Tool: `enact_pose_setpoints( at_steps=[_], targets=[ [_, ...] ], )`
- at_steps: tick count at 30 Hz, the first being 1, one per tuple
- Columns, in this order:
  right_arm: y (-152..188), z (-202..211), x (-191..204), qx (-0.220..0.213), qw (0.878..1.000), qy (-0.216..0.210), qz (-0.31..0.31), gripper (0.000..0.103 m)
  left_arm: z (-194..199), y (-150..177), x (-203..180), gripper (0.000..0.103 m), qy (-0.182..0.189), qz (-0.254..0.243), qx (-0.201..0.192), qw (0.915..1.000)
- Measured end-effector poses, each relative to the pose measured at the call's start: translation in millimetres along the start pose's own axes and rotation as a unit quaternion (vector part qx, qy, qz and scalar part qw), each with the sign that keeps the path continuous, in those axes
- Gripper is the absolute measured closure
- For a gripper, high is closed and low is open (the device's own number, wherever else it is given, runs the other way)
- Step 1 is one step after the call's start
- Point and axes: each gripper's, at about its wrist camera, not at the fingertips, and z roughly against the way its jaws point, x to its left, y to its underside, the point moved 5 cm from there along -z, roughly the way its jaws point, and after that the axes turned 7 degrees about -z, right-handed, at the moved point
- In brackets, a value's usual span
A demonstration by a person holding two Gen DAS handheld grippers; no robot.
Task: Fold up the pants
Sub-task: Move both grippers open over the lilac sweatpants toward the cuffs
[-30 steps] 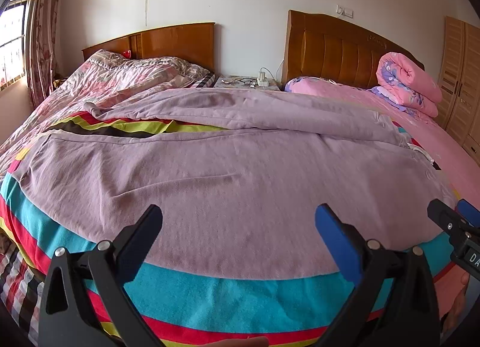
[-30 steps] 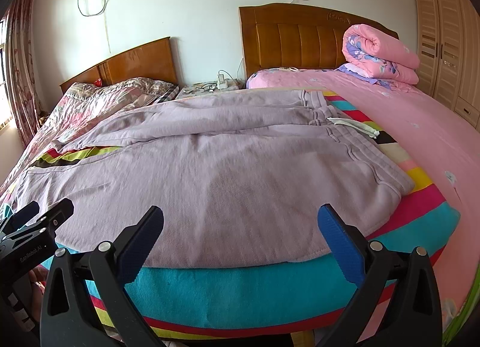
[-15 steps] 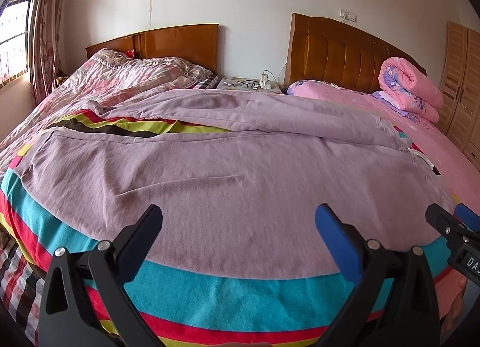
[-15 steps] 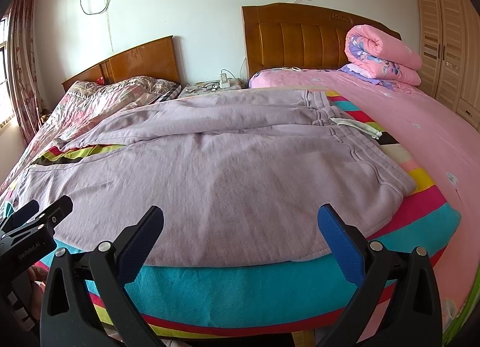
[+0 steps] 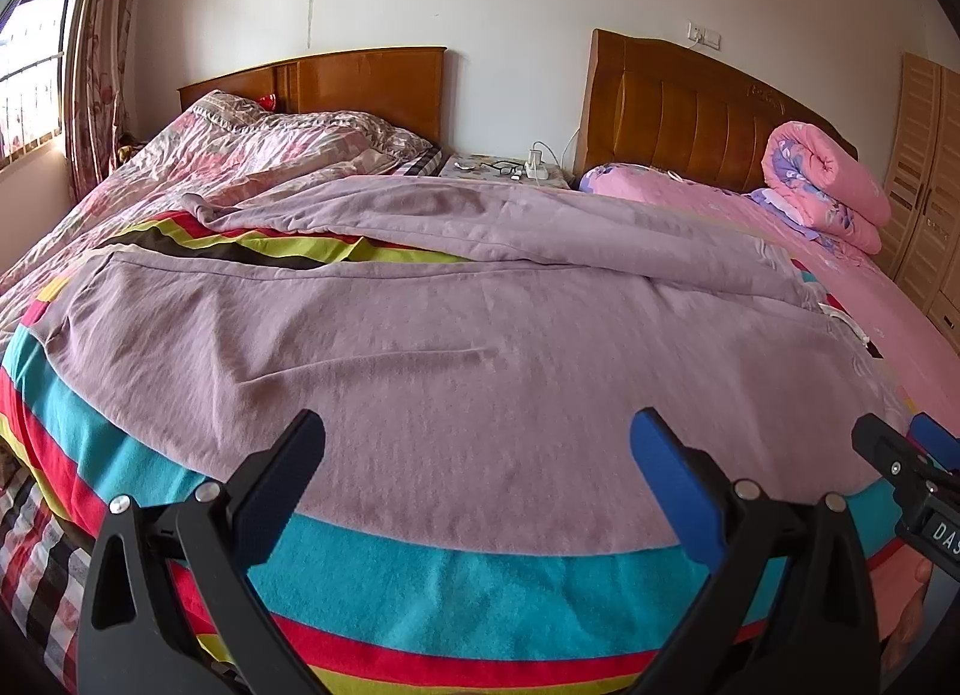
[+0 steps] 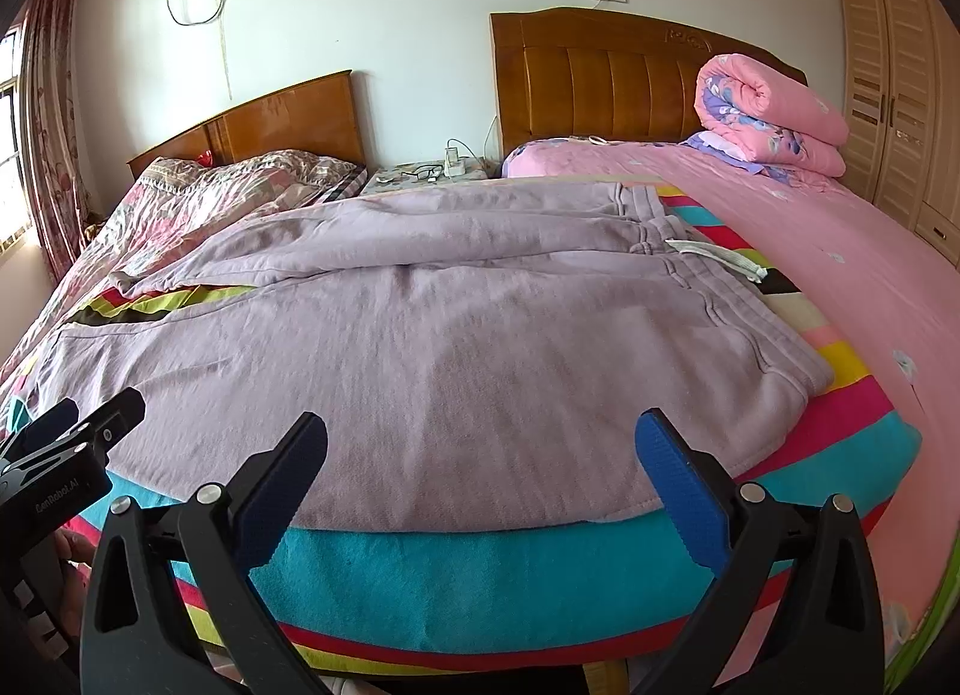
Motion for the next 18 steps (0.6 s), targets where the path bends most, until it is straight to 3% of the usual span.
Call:
enact_pose_setpoints(
  at_steps=[7, 18],
  targets=[
    [1, 1, 5, -0.001, 1.000, 0.002, 0.015, 0.004, 1, 4, 2, 0.001, 0.001, 0.005, 0.004, 1.0000],
    [0, -1, 15, -0.007, 0.998, 0.033, 0.056, 0.004, 18, 10, 8, 0.001, 0.030, 0.020, -0.023, 0.9991]
  ],
)
